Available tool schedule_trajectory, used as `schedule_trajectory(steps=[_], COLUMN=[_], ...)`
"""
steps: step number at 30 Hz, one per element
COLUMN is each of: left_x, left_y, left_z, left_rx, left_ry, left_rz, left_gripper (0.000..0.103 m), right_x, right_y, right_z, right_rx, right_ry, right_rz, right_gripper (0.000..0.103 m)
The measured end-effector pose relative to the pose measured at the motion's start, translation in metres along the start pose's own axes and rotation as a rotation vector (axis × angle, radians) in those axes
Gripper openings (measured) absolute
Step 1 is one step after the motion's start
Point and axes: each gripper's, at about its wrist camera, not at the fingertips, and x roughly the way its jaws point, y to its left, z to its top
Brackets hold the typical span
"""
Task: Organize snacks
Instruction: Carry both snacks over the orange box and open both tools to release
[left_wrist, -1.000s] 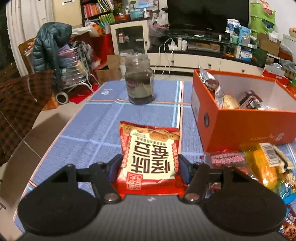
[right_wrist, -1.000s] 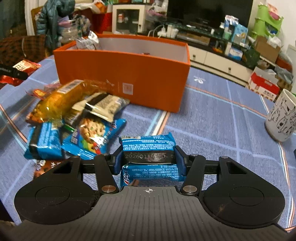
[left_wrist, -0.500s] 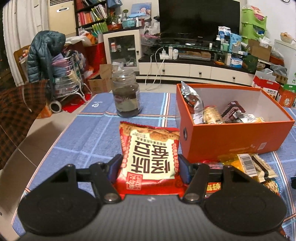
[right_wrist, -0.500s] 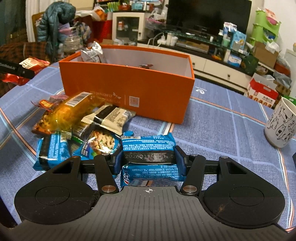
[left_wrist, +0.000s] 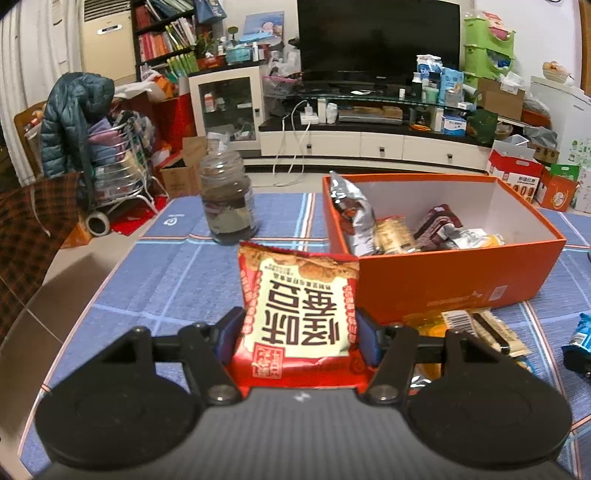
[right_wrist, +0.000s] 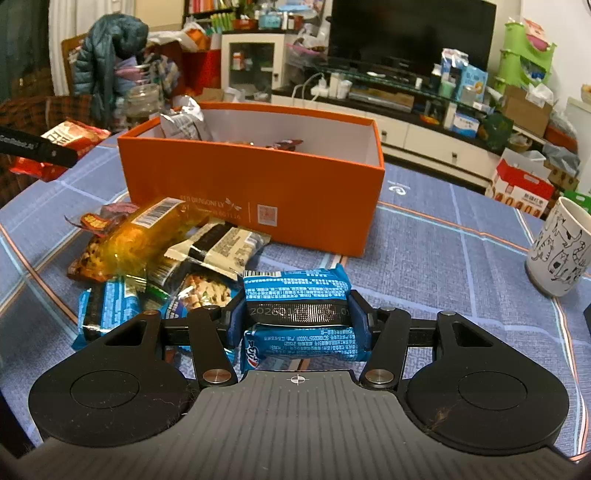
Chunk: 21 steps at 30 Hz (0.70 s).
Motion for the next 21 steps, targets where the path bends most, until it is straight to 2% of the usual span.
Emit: schedule_trajectory(steps=[16,21], left_x=[0.0,-0.011], left_y=[-0.01,-0.017], left_z=[-0.001,0.018], left_rx=[0.0,-0.018], left_ry=[0.011,-0.03], left_rz=[-0.037,-0.107], left_gripper=[0.061,0.061], right_x=[-0.003,-0.025], right_y=[-0.002,-0.011], right_z=[0.004,0.042], right_rx=[0.033,0.124], right_ry=[-0.004,-0.117], right_rz=[0.017,0.075], right_gripper=[0.043,0.043])
